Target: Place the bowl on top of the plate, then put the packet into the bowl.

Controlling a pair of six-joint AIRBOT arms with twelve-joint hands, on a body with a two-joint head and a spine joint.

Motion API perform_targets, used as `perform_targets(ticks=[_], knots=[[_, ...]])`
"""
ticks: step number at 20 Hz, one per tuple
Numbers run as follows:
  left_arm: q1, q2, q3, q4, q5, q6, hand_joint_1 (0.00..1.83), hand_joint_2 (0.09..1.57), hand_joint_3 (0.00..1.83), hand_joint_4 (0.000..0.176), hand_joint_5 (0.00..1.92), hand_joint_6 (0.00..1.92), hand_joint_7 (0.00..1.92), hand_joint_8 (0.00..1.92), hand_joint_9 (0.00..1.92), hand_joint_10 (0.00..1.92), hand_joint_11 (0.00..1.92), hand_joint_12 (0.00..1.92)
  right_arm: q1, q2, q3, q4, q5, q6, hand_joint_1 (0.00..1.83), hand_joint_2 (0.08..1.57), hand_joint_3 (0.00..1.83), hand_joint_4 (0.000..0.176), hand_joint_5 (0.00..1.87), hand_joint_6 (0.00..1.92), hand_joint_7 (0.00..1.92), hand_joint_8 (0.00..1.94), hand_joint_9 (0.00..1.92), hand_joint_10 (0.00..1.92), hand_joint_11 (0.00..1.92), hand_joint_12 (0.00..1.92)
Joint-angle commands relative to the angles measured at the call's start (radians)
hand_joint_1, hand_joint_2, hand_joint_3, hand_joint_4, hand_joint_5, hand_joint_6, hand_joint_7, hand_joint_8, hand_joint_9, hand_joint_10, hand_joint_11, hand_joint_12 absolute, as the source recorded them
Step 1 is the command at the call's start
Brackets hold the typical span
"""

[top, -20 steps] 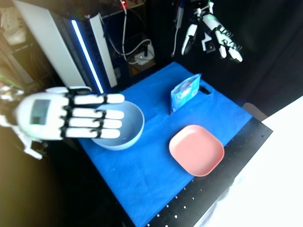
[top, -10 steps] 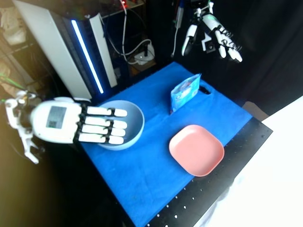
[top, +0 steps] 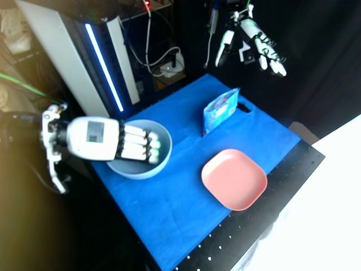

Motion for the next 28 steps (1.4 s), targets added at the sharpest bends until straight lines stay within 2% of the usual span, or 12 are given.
perform_targets(ticks=[1, 2, 5, 6, 7, 8, 10, 11, 17, 22, 24, 28], knots=[[-0.007, -0.002, 0.003, -0.01, -0.12, -0.008, 0.63, 0.93, 0.01, 0.165, 0.13, 0.0, 0.06, 0.0, 0.02, 0.0, 0.0, 0.0, 0.012, -0.007, 0.005, 0.033, 0.075, 0.001, 0.81, 0.99, 0.0, 0.0, 0.73, 0.02, 0.78, 0.02, 0.74, 0.05, 0.37, 0.92], [-0.007, -0.004, 0.003, -0.01, -0.12, -0.008, 0.62, 0.92, 0.0, 0.152, 0.13, 0.0, 0.07, 0.0, 0.04, 0.01, 0.0, 0.0, 0.012, -0.011, 0.009, 0.033, 0.069, 0.001, 0.69, 1.14, 0.0, 0.0, 1.09, 0.06, 1.15, 0.05, 1.1, 0.13, 0.65, 1.06], [-0.007, -0.007, 0.005, -0.01, -0.12, -0.011, 0.66, 0.92, 0.0, 0.139, 0.14, 0.0, 0.07, 0.0, 0.04, 0.01, 0.0, 0.0, 0.013, -0.021, 0.017, 0.033, 0.066, 0.001, 0.49, 1.3, 0.0, 0.0, 1.35, 0.14, 1.48, 0.08, 1.39, 0.18, 0.9, 1.09], [-0.007, -0.007, 0.005, -0.01, -0.12, -0.011, 0.66, 0.92, 0.0, 0.137, 0.14, 0.0, 0.08, 0.0, 0.04, 0.01, 0.0, 0.0, 0.013, -0.023, 0.019, 0.033, 0.065, 0.001, 0.31, 1.39, 0.0, 0.0, 1.36, 0.49, 1.66, 0.11, 1.52, 0.29, 1.01, 1.26], [-0.007, -0.007, 0.005, -0.01, -0.121, -0.012, 0.66, 0.92, 0.0, 0.137, 0.14, 0.0, 0.08, 0.0, 0.04, 0.01, 0.0, 0.0, 0.015, -0.025, 0.021, 0.033, 0.065, 0.001, 0.31, 1.39, 0.0, 0.0, 1.36, 0.49, 1.66, 0.11, 1.52, 0.29, 1.01, 1.26], [-0.006, -0.007, 0.005, -0.01, -0.122, -0.012, 0.66, 0.92, 0.0, 0.137, 0.14, 0.0, 0.08, 0.0, 0.04, 0.01, 0.0, 0.0, 0.017, -0.027, 0.022, 0.033, 0.065, 0.001, 0.33, 1.38, 0.0, 0.0, 1.27, 0.93, 1.69, 0.25, 1.52, 0.59, 1.09, 1.4], [-0.006, -0.009, 0.005, -0.01, -0.122, -0.012, 0.66, 0.92, 0.0, 0.134, 0.14, 0.0, 0.08, 0.0, 0.04, 0.0, 0.0, 0.0, 0.024, -0.034, 0.028, 0.034, 0.065, 0.001, 0.36, 1.4, 0.0, 0.0, 1.11, 1.64, 1.41, 1.54, 1.43, 1.69, 1.33, 1.87], [-0.006, -0.01, 0.006, -0.01, -0.122, -0.013, 0.64, 0.93, 0.0, 0.138, 0.14, 0.0, 0.08, 0.0, 0.05, 0.01, 0.0, 0.0, 0.028, -0.036, 0.031, 0.034, 0.065, 0.001, 0.37, 1.4, 0.0, 0.0, 1.08, 1.8, 1.37, 1.86, 1.49, 1.88, 1.45, 1.91], [-0.003, -0.012, 0.007, -0.01, -0.127, -0.017, 0.66, 0.93, 0.0, 0.156, 0.13, 0.0, 0.09, 0.0, 0.09, 0.01, 0.0, 0.0, 0.08, -0.048, 0.049, 0.034, 0.066, 0.001, 0.29, 1.47, 0.01, 0.002, 1.03, 1.92, 1.53, 1.94, 1.68, 1.92, 1.67, 1.92], [-0.002, -0.017, 0.008, -0.01, -0.13, -0.02, 0.63, 0.94, 0.0, 0.16, 0.12, 0.0, 0.1, 0.0, 0.1, 0.01, 0.0, 0.0, 0.136, -0.05, 0.05, 0.033, 0.079, 0.001, 0.11, 1.57, 0.0, 0.064, 0.96, 1.92, 1.51, 1.94, 1.64, 1.92, 1.6, 1.92], [-0.002, -0.017, 0.008, -0.01, -0.131, -0.021, 0.58, 0.94, 0.01, 0.172, 0.11, 0.0, 0.1, 0.0, 0.11, 0.01, 0.0, 0.0, 0.151, -0.05, 0.05, 0.033, 0.097, 0.001, 0.23, 1.56, 0.01, 0.084, 1.02, 1.92, 1.54, 1.94, 1.65, 1.92, 1.62, 1.92], [-0.002, -0.017, 0.008, -0.01, -0.133, -0.023, 0.53, 0.96, 0.01, 0.158, 0.12, 0.01, 0.1, 0.0, 0.09, 0.0, 0.08, 0.03, 0.181, -0.049, 0.05, 0.033, 0.127, 0.001, 0.39, 1.57, 0.05, 0.083, 1.09, 1.92, 1.54, 1.92, 1.65, 1.92, 1.61, 1.92]])
